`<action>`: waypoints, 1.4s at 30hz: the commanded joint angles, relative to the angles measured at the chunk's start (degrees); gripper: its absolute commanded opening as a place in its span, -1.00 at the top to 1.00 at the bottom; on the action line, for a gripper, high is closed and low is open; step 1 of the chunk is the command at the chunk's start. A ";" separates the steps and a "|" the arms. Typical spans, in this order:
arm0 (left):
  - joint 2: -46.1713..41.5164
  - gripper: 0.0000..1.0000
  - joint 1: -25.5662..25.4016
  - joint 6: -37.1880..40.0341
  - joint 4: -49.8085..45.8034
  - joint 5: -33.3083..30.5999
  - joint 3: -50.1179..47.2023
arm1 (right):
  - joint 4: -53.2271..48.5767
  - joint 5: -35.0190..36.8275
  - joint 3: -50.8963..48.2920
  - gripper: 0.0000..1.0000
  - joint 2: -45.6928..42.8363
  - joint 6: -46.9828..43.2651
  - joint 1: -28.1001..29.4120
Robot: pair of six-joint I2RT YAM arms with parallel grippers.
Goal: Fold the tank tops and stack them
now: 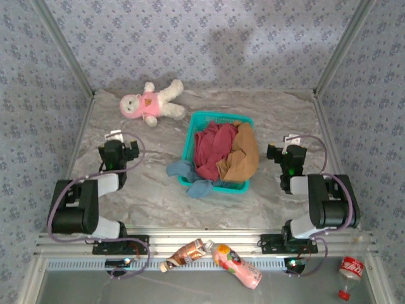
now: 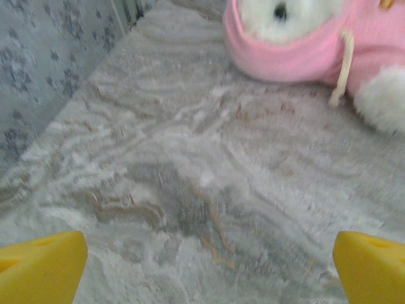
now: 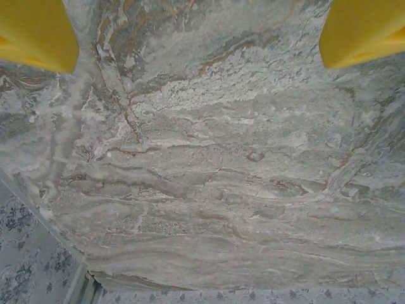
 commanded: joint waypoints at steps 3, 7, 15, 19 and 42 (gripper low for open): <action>-9.44 -1.00 -2.16 -3.23 -27.44 5.57 14.46 | -13.67 -5.56 4.52 -1.00 -12.77 -0.55 -0.23; -10.33 -1.00 -7.07 -7.08 -42.58 8.72 24.00 | -27.63 -11.40 8.09 -1.00 -22.11 0.27 1.01; -5.85 -0.99 -19.98 -15.44 -62.54 14.59 39.42 | -57.32 -18.26 19.60 -1.00 -32.18 1.89 6.69; -4.16 -0.99 -27.14 -20.79 -59.68 19.48 40.07 | -69.88 -19.81 25.21 -1.00 -32.29 3.97 9.52; 27.22 -0.52 -47.00 -22.23 -50.52 39.82 58.76 | -92.31 -27.22 30.15 -1.00 -30.19 13.78 12.82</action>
